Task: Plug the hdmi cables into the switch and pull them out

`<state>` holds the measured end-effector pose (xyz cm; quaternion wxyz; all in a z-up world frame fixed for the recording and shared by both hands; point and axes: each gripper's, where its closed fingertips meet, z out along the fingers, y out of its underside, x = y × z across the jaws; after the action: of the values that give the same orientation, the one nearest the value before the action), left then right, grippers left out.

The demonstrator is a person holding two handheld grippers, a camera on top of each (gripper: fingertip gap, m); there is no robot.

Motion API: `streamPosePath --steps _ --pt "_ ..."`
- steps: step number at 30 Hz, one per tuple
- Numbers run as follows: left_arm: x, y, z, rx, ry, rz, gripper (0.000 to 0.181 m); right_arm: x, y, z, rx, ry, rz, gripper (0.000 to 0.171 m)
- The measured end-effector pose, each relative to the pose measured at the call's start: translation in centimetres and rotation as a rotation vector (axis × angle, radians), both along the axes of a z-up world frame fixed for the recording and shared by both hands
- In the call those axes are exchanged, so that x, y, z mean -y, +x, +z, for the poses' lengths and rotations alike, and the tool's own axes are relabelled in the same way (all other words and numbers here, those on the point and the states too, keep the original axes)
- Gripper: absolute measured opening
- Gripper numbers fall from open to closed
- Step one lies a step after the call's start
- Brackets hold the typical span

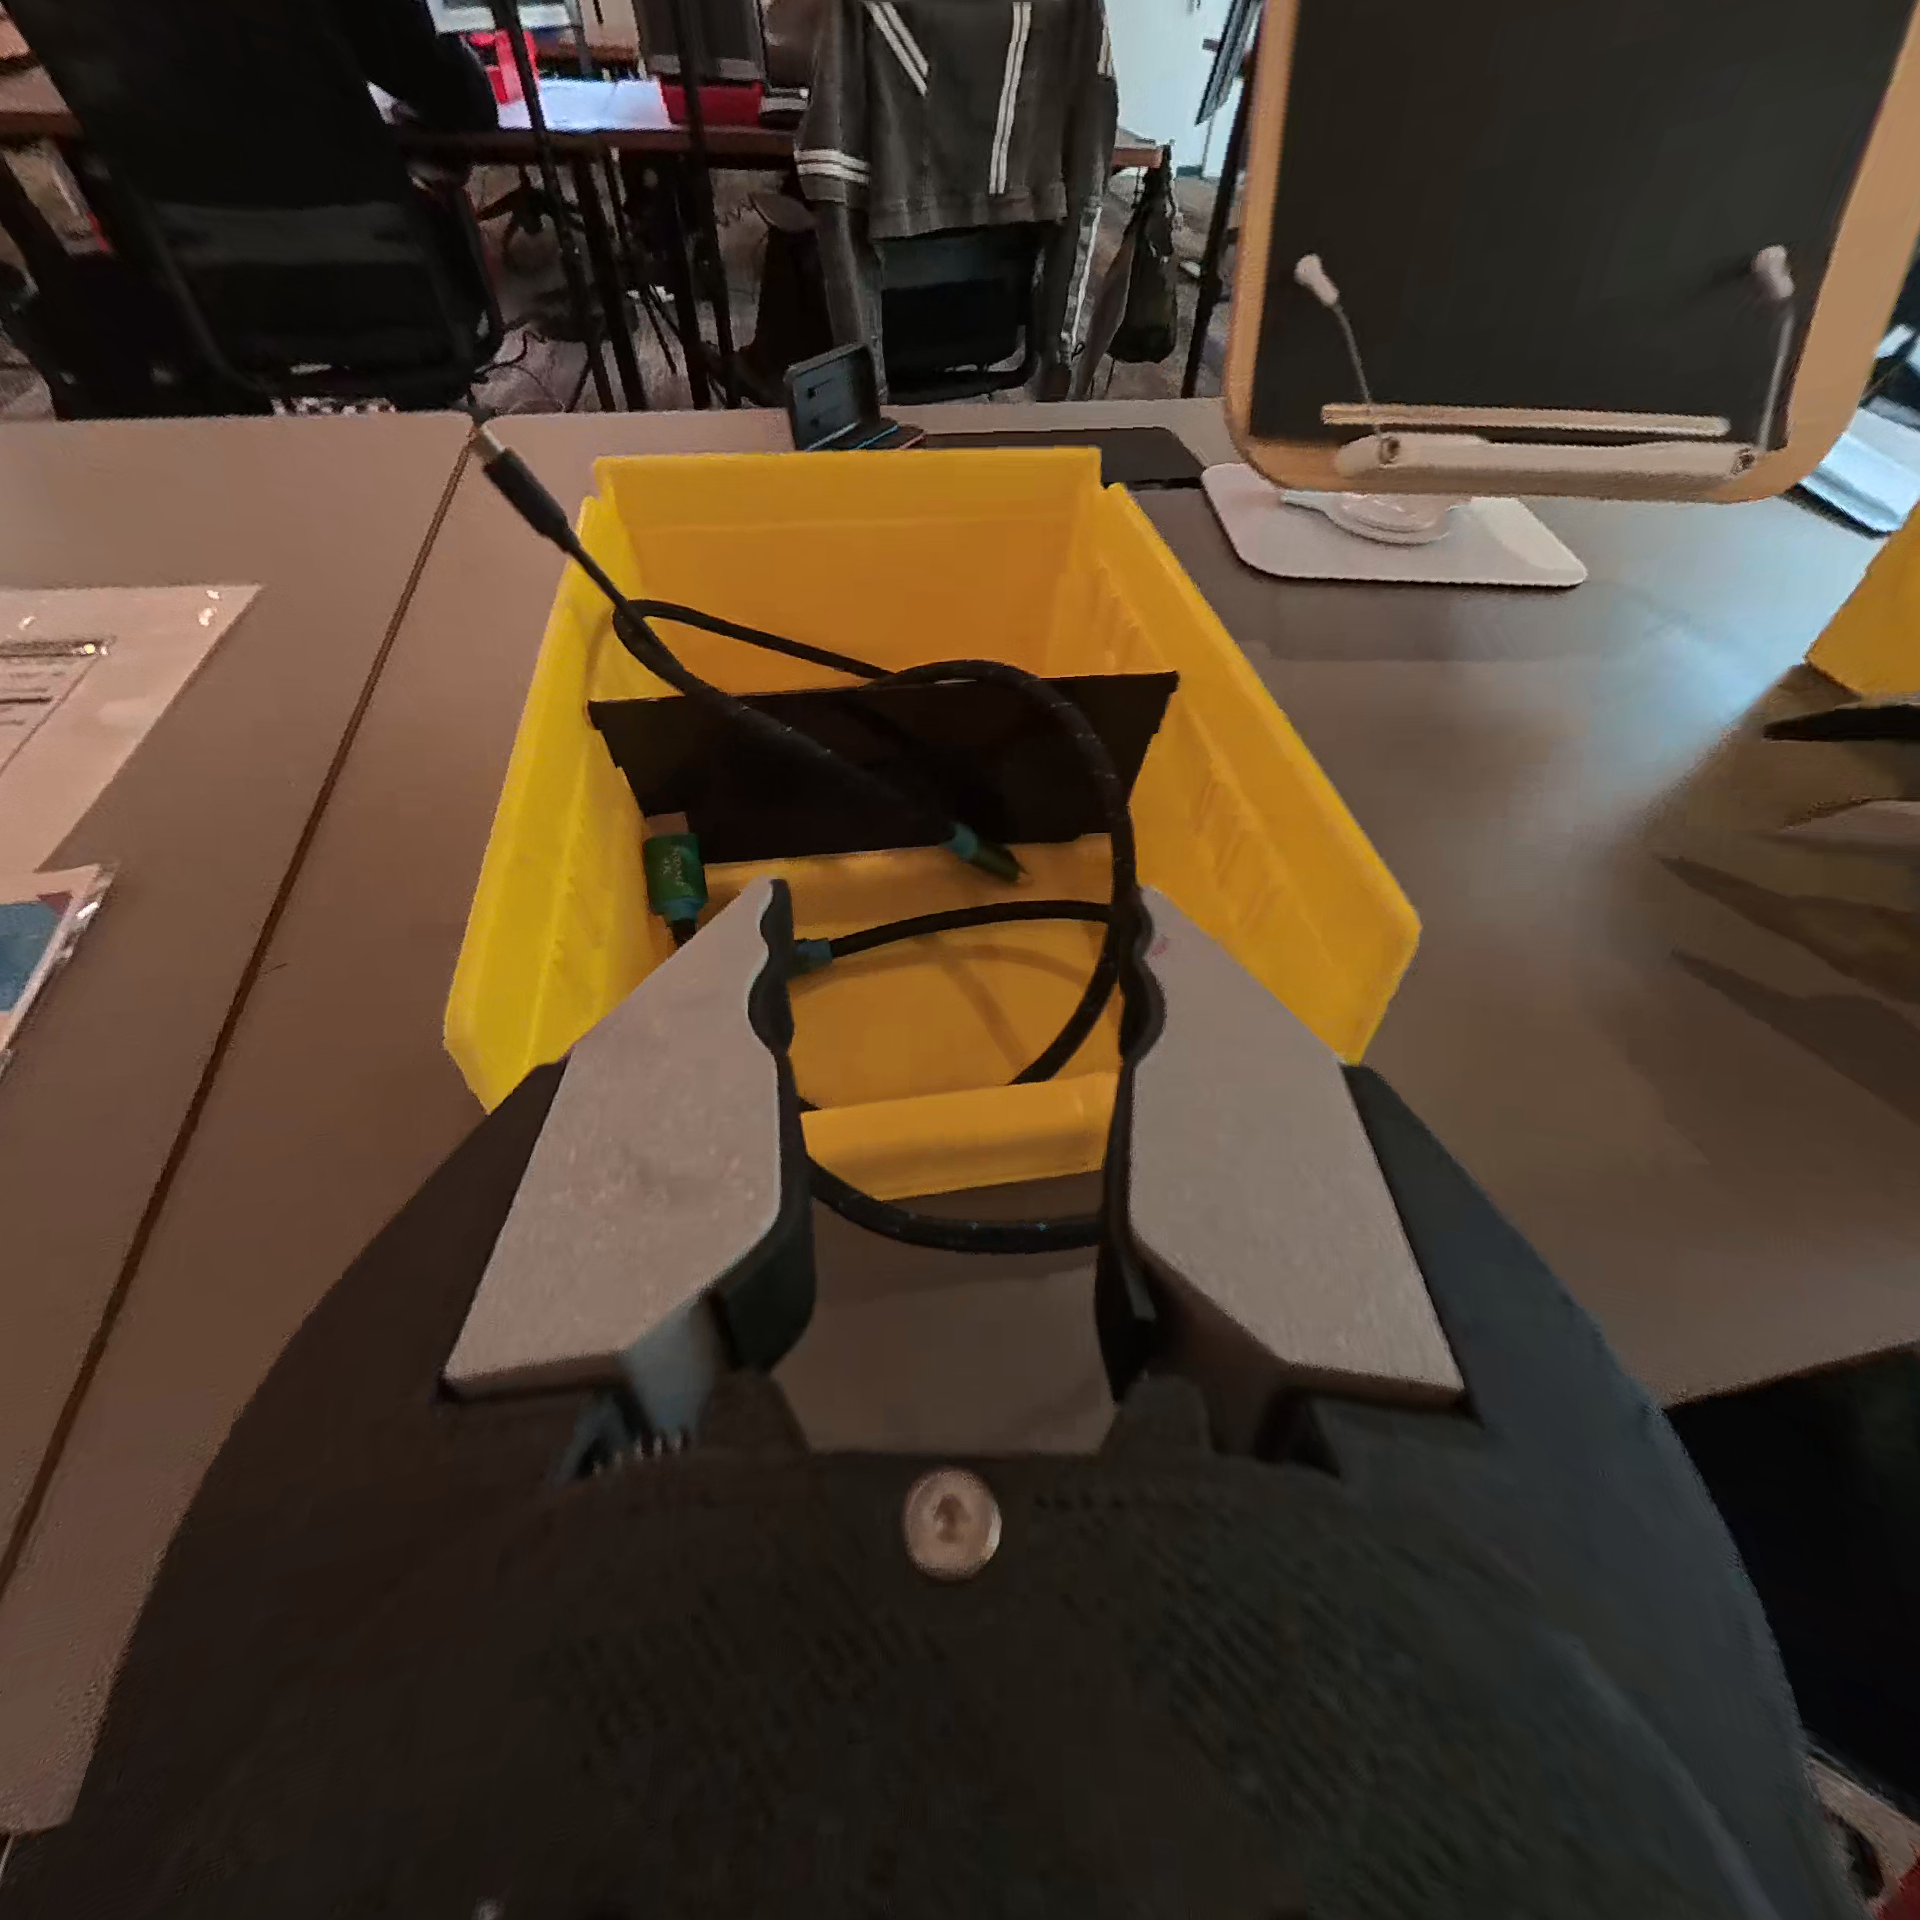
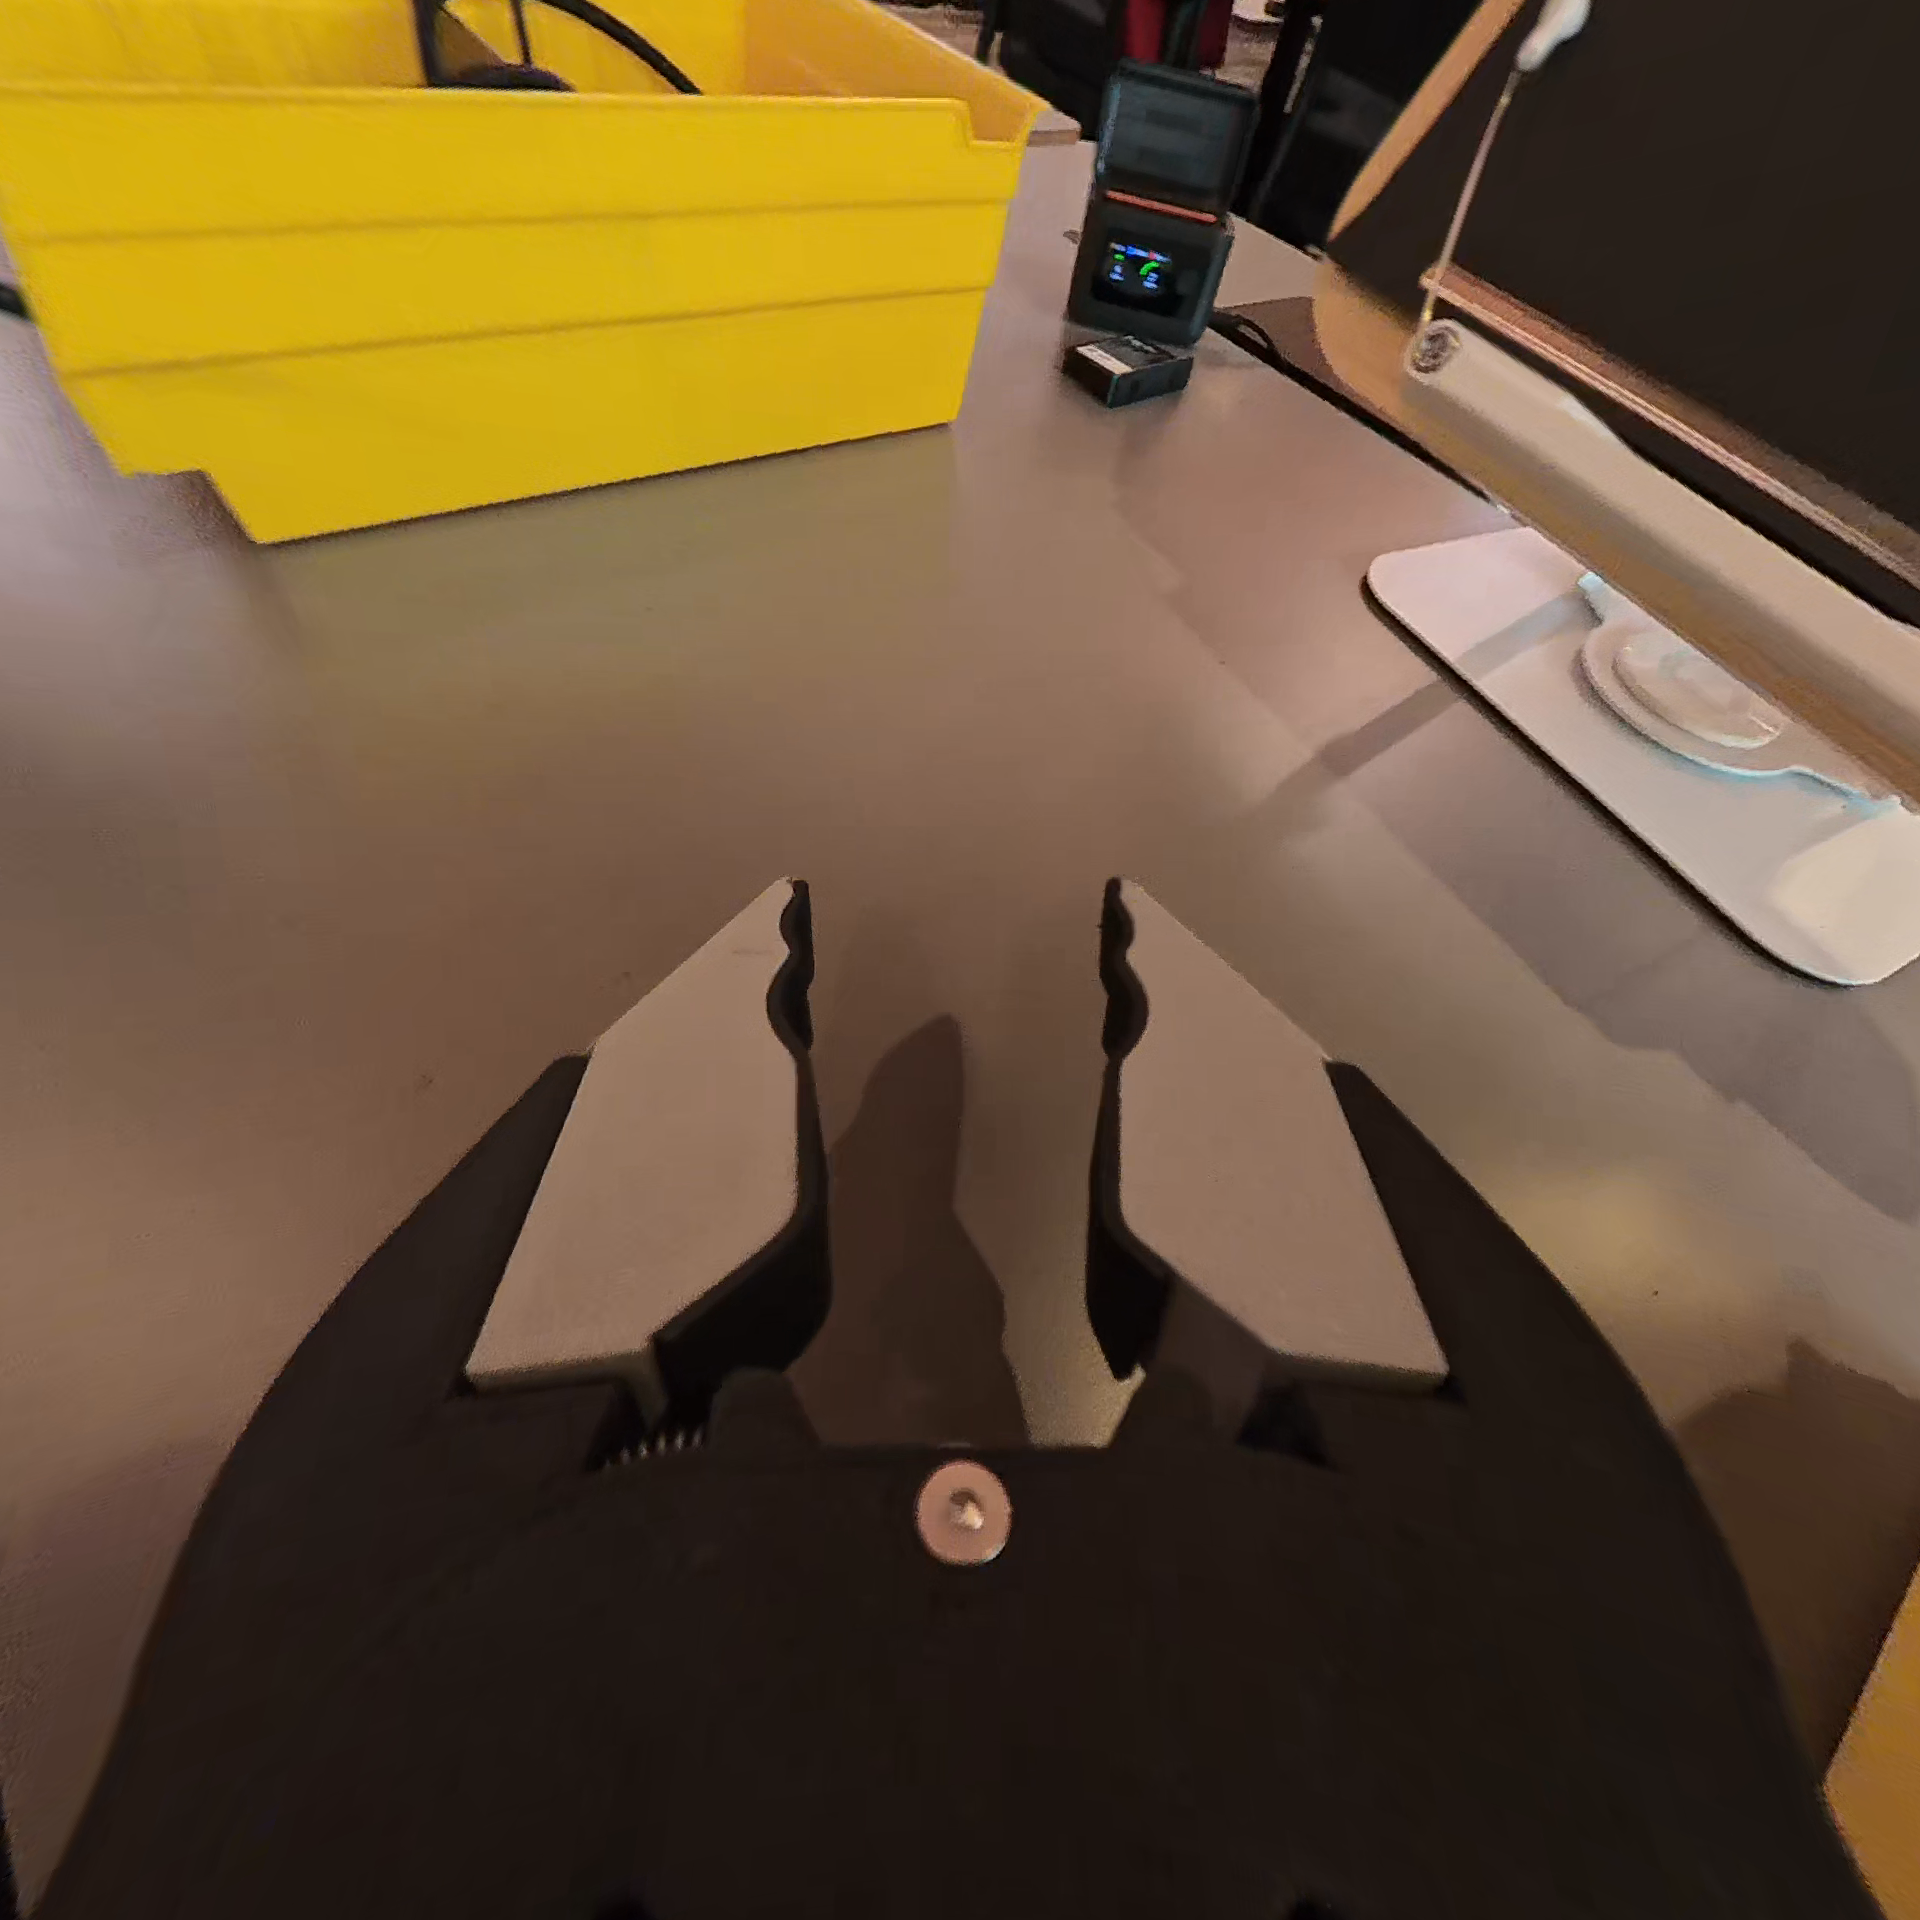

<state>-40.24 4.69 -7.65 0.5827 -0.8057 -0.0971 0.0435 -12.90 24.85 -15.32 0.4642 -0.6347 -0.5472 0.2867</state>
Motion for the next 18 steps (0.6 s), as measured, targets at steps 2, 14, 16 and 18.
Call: streamPosePath --steps 2,14,16,18 --pt "0.4 -1.2 -1.4 -0.001 -0.064 0.045 0.061 0.7 0.4 -0.4 0.029 0.024 0.03 0.05" --pt "-3.3 -8.2 -2.1 -0.008 -0.033 0.159 0.044 1.4 2.2 0.7 -0.078 -0.139 0.088 0.045" --pt "-5.4 -7.1 -1.8 0.055 -0.018 0.081 0.046 1.5 2.1 0.5 -0.065 -0.151 0.093 0.047" --pt "-7.1 -5.5 -0.4 0.099 0.011 0.003 0.048 2.0 1.9 0.4 -0.061 -0.172 0.113 0.048"
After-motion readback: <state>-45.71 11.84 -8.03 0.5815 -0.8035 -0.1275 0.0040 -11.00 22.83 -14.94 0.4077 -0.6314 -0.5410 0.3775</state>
